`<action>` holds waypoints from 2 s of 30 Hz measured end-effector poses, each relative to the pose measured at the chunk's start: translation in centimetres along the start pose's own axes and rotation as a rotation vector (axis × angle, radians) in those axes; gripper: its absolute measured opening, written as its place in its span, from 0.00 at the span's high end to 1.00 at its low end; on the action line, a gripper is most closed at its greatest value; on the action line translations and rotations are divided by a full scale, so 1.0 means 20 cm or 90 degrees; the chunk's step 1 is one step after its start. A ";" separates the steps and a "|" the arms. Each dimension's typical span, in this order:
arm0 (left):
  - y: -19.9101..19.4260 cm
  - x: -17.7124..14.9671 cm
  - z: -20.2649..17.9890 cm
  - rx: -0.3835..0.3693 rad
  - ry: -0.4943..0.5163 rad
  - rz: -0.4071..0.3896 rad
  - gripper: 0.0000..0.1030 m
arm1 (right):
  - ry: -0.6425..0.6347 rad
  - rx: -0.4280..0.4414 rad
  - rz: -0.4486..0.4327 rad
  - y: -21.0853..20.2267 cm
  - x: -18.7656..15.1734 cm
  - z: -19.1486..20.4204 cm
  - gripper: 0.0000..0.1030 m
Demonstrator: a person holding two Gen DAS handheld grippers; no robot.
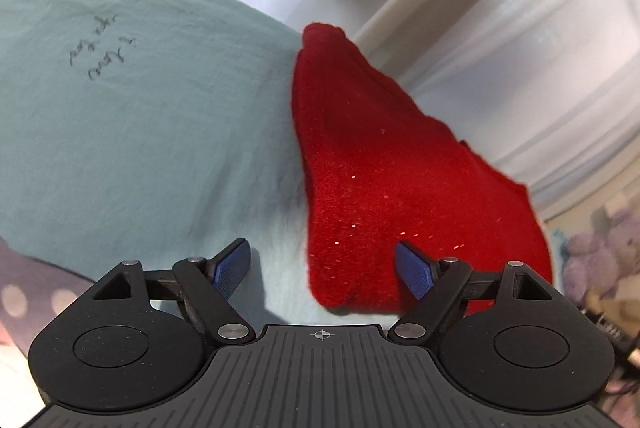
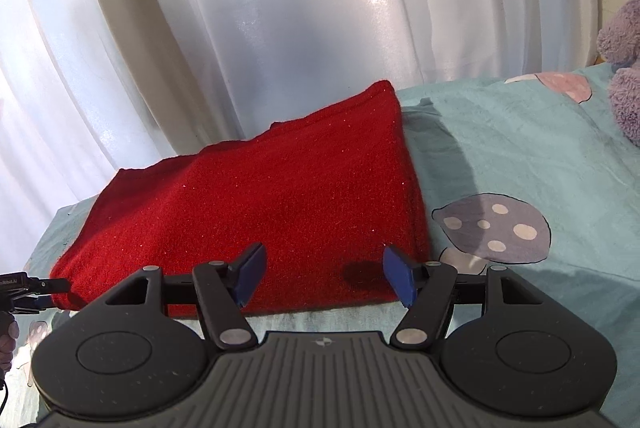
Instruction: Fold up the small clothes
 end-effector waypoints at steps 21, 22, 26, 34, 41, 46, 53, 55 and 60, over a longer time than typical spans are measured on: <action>0.20 0.05 -0.08 -0.067 -0.136 -0.018 0.34 | -0.102 0.042 -0.002 0.17 0.01 0.32 0.69; 0.20 0.05 -0.08 -0.065 -0.135 -0.019 0.34 | -0.108 0.052 0.003 0.20 0.00 0.36 0.69; 0.21 0.06 -0.07 -0.069 -0.144 -0.027 0.34 | -0.153 0.083 0.014 0.29 -0.04 0.55 0.72; 0.21 0.06 -0.05 -0.065 -0.158 -0.037 0.51 | -0.239 0.083 0.023 0.37 -0.10 0.73 0.82; 0.18 0.08 -0.07 -0.076 -0.171 -0.054 0.60 | -0.224 0.102 -0.025 0.30 -0.04 0.77 0.84; 0.15 0.11 -0.12 -0.070 -0.148 -0.070 0.63 | -0.246 0.117 -0.018 0.33 -0.09 0.87 0.84; 0.05 0.19 -0.37 -0.102 -0.080 -0.115 0.68 | -0.215 0.144 0.014 0.34 -0.10 0.84 0.84; 0.05 0.21 -0.50 -0.120 -0.048 -0.121 0.68 | -0.172 0.132 -0.002 0.29 -0.06 0.76 0.84; 0.15 0.19 -0.90 -0.157 0.068 -0.104 0.68 | -0.090 0.077 -0.041 0.19 0.03 0.49 0.83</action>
Point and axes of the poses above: each gripper's, at about its wrist camera, not at the fingertips, and y roughly the way its jaws point, z to its left, x to its top, the point moved 8 cm from there along y, roughly the way its jaws point
